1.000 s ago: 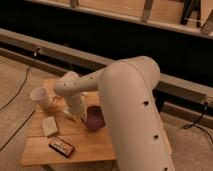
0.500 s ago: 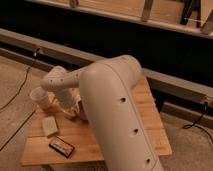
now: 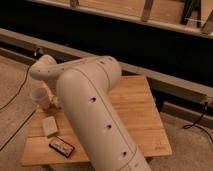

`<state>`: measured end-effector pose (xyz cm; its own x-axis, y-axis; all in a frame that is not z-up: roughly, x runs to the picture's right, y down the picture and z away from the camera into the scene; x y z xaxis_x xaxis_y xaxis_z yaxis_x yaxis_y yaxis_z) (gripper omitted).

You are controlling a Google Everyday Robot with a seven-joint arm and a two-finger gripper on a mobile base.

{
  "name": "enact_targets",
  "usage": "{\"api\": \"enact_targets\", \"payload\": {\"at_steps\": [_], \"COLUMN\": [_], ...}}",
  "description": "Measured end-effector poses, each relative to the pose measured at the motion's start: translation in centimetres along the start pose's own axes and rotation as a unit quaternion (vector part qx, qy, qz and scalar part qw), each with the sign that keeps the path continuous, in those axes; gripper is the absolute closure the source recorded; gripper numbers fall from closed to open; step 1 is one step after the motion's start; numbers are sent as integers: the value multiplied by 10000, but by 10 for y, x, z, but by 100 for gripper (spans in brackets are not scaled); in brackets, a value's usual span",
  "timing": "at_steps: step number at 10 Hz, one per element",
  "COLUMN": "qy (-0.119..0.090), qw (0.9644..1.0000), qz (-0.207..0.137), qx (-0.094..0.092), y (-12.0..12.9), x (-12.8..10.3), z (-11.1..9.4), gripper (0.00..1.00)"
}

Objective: Drag the ceramic bowl in a circle

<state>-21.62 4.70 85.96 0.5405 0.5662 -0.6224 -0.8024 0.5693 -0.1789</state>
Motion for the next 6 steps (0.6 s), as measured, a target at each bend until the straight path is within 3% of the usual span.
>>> {"api": "enact_targets", "payload": {"at_steps": [1,3,4,6], "qy": [-58,0,60,122], "qw": [9997,9976,9960,9941], "qz": [98,419,625,868], "qx": [236,548,631,632], "y": [-31,-84,-109,-134], "x": [-17,-23,-20,-14], "z": [-7,-8,-3,7], "gripper": [100,100,100,100]}}
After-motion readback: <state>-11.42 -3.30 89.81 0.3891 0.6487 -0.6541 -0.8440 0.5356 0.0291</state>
